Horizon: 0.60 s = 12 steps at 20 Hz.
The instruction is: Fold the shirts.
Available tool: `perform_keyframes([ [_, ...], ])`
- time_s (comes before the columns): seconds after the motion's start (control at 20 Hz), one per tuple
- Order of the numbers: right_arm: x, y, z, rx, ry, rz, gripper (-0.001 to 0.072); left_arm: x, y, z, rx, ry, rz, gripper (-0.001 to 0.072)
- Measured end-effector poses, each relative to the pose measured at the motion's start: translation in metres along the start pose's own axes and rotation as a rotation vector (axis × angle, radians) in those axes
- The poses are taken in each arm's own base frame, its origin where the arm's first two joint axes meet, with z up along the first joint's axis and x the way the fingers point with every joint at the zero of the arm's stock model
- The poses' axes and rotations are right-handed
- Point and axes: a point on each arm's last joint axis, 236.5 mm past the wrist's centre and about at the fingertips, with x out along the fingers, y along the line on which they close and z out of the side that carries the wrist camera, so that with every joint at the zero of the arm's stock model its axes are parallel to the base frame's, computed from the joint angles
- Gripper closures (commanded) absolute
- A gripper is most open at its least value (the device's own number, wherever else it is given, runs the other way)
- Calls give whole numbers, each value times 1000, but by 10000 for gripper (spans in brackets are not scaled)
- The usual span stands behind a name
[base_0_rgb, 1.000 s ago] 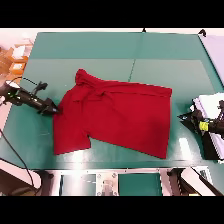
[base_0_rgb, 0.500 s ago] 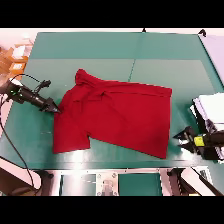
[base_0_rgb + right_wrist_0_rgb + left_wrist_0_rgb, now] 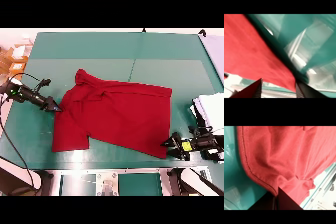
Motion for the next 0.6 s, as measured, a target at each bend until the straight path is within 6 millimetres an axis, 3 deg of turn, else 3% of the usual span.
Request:
perform_keyframes([
  [0.15, 9, 3, -6, -50, 30, -32, 370, 0, -2, -1, 0, 3, -8, 682],
  [0.3, 13, 7, -3, -82, 19, -39, 649, 0, -4, -2, 0, 9, -15, 683],
  [0.35, 14, 10, 0, -93, 7, -28, 688, 0, -4, -2, 0, 10, -17, 683],
  [0.5, 11, 29, 7, -143, -26, 34, 697, -3, -10, -4, 7, 17, -29, 684],
  [0.6, -4, 60, 12, -200, -49, 122, 697, -13, -26, -1, 35, 1, -47, 684],
])
